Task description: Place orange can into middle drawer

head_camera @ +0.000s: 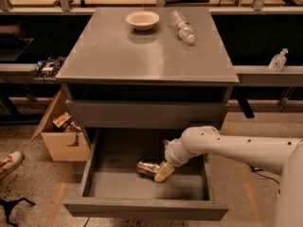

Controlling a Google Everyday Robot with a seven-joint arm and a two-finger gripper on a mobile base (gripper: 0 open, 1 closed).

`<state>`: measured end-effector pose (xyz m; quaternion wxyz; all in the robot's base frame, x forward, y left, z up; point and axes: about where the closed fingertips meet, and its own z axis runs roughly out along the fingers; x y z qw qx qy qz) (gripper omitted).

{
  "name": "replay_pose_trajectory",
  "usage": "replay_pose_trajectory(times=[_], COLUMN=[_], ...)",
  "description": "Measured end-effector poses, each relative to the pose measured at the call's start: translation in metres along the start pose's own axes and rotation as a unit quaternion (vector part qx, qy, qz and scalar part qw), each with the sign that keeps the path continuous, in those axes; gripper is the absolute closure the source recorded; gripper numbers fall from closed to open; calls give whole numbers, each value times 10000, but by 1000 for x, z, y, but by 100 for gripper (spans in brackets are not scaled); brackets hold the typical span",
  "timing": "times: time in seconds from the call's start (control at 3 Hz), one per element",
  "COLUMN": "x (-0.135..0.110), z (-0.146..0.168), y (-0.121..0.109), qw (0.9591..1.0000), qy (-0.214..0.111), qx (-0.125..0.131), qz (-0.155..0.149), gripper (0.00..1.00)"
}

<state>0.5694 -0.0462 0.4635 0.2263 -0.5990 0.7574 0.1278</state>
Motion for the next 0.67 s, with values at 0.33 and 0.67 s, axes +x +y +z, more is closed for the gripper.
replay_pose_trajectory(times=[0.33,0.67], x=[10,30], z=[-31,-84], y=[-17,-36], qw=[9995,9974], qy=[136,284], qx=[295,641], qz=[38,180], gripper=[0,0])
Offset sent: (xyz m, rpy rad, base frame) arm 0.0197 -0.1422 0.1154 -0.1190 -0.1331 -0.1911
